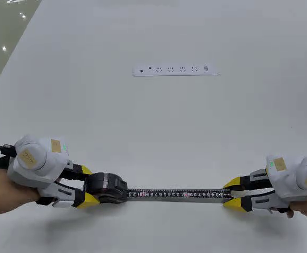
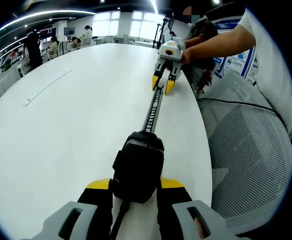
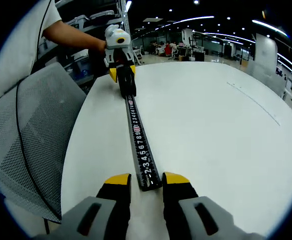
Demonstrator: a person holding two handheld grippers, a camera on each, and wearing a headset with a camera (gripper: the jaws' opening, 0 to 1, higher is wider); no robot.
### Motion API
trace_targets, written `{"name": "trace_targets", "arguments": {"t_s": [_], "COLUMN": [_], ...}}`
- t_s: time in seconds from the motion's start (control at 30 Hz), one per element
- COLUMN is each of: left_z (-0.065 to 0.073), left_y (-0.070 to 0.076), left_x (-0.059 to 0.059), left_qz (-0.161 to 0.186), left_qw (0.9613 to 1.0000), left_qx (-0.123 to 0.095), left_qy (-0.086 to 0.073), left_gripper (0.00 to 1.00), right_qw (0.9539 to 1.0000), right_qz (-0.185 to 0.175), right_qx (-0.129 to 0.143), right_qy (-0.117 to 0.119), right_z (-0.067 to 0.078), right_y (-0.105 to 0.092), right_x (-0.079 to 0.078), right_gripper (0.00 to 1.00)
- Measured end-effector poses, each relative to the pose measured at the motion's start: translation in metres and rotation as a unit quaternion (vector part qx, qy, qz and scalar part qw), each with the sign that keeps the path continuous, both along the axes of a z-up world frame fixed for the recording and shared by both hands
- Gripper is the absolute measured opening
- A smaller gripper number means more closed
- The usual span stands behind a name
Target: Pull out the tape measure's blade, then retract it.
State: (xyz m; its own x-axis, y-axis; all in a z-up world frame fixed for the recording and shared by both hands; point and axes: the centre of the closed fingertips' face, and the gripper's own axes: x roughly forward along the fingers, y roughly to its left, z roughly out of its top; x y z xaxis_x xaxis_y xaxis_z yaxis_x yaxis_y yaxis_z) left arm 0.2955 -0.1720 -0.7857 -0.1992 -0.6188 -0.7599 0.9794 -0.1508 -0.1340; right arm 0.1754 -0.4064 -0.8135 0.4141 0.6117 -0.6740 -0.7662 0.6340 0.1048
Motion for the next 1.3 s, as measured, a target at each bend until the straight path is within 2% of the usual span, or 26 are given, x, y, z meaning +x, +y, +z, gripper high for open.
{"name": "trace_targets", "arguments": {"t_s": [0.07, 0.13, 0.33, 0.47, 0.53, 0.6, 0.67, 0.73, 0.8, 0.87, 0.97, 1.03, 1.1, 1.17, 1.2, 1.27, 1.3], "left_z": [0.001, 0.002, 0.002, 0.008, 0.008, 0.008, 0.011, 0.012, 0.015, 0.02, 0.024, 0.026, 0.028, 0.029, 0.03, 0.033, 0.034], "left_y": [0.0, 0.0, 0.004, 0.004, 0.006, 0.007, 0.006, 0.007, 0.007, 0.007, 0.008, 0.008, 0.009, 0.012, 0.013, 0.015, 0.016], "left_x": [0.001, -0.001, 0.002, 0.006, 0.009, 0.01, 0.01, 0.01, 0.008, 0.01, 0.01, 0.009, 0.008, 0.009, 0.009, 0.008, 0.007], "left_qz": [-0.006, 0.001, 0.007, 0.025, 0.034, 0.044, 0.057, 0.056, 0.061, 0.066, 0.076, 0.08, 0.094, 0.102, 0.109, 0.114, 0.118], "left_qw": [0.9999, 1.0, 1.0, 0.9996, 0.9994, 0.999, 0.9983, 0.9984, 0.998, 0.9975, 0.9966, 0.9961, 0.995, 0.9943, 0.9935, 0.9928, 0.9923], "left_qx": [-0.004, -0.003, 0.0, -0.008, -0.004, -0.005, -0.011, -0.011, -0.013, -0.023, -0.029, -0.032, -0.033, -0.031, -0.033, -0.036, -0.037], "left_qy": [-0.009, 0.005, -0.005, -0.004, -0.006, -0.007, 0.004, -0.003, -0.003, -0.013, -0.012, -0.016, -0.008, -0.01, -0.006, -0.01, -0.006], "left_gripper": [0.32, 0.33, 0.37, 0.41, 0.43, 0.45, 0.47, 0.49, 0.51, 0.52, 0.55, 0.56, 0.58, 0.6, 0.61, 0.62, 0.62], "right_qw": [1.0, 1.0, 1.0, 0.9999, 0.9997, 0.9997, 0.9996, 0.9992, 0.9985, 0.9976, 0.9968, 0.9948, 0.9932, 0.9923, 0.9907, 0.9896, 0.9897], "right_qz": [0.002, 0.002, -0.006, -0.016, -0.022, -0.021, -0.027, -0.039, -0.053, -0.067, -0.078, -0.099, -0.113, -0.12, -0.131, -0.137, -0.137], "right_qx": [-0.005, 0.0, 0.003, 0.003, 0.004, 0.012, 0.009, 0.007, 0.011, 0.018, 0.016, 0.018, 0.022, 0.025, 0.024, 0.023, 0.024], "right_qy": [0.001, 0.002, 0.004, 0.003, 0.006, -0.002, 0.001, 0.008, 0.004, 0.001, 0.0, 0.012, 0.019, 0.016, 0.026, 0.038, 0.032], "right_z": [-0.001, -0.001, 0.003, 0.007, 0.009, 0.014, 0.014, 0.012, 0.014, 0.018, 0.018, 0.018, 0.019, 0.022, 0.021, 0.02, 0.023], "right_y": [0.001, 0.002, 0.003, 0.004, 0.005, 0.01, 0.009, 0.007, 0.007, 0.009, 0.01, 0.009, 0.008, 0.009, 0.008, 0.007, 0.008], "right_x": [0.0, -0.001, -0.001, 0.0, 0.0, -0.001, -0.001, -0.002, 0.0, 0.002, 0.001, -0.001, -0.001, -0.002, -0.005, -0.009, -0.011], "right_gripper": [0.24, 0.26, 0.31, 0.36, 0.4, 0.42, 0.44, 0.49, 0.51, 0.53, 0.57, 0.62, 0.65, 0.66, 0.66, 0.66, 0.66]}}
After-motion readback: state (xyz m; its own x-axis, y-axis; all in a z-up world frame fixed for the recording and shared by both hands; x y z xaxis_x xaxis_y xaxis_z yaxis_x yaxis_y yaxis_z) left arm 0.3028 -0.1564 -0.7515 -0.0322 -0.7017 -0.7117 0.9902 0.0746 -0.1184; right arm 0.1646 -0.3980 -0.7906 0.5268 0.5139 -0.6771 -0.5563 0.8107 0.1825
